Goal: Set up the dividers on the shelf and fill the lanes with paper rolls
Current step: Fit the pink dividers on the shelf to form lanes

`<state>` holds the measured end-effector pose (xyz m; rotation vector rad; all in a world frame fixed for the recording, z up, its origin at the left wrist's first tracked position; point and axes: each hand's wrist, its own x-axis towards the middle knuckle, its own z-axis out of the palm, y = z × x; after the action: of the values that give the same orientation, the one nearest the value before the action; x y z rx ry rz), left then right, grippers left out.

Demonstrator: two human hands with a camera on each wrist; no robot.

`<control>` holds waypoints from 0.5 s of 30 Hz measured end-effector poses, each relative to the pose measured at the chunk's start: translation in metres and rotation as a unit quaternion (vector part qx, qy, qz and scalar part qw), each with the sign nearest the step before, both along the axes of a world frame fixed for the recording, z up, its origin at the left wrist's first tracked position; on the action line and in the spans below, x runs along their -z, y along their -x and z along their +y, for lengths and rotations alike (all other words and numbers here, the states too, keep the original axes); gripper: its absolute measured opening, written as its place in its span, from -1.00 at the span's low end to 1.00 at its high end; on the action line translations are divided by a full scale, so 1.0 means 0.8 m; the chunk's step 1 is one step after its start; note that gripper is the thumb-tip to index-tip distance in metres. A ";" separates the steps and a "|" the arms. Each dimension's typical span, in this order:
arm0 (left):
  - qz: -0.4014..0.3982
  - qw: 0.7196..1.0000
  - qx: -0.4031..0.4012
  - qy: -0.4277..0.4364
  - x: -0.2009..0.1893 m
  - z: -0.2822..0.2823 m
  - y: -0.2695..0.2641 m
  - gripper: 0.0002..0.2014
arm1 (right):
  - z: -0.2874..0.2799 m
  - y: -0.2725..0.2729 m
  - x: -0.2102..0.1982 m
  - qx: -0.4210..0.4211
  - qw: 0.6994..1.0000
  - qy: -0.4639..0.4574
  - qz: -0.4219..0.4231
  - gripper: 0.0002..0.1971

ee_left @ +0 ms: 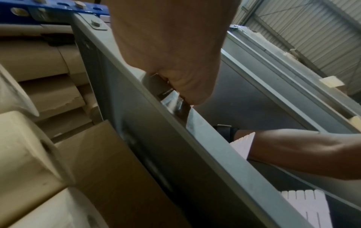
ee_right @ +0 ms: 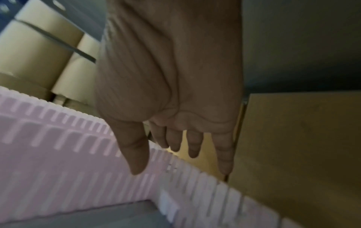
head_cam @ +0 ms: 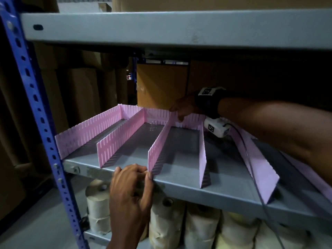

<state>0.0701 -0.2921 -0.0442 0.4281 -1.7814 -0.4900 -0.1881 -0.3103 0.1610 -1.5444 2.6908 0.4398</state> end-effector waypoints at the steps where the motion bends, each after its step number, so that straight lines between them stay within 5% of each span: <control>1: 0.003 1.000 -0.001 0.004 0.001 -0.001 0.000 -0.87 | 0.000 0.001 -0.001 0.003 1.000 0.007 -0.003 -0.35; 15: 0.016 1.000 0.006 0.006 0.005 -0.007 0.006 -0.76 | -0.001 -0.007 -0.003 0.036 0.999 -0.006 -0.035 -0.38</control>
<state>0.0656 -0.2976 -0.0479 0.3999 -1.7567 -0.4908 -0.1826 -0.3112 0.1630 -1.4253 2.6755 0.3908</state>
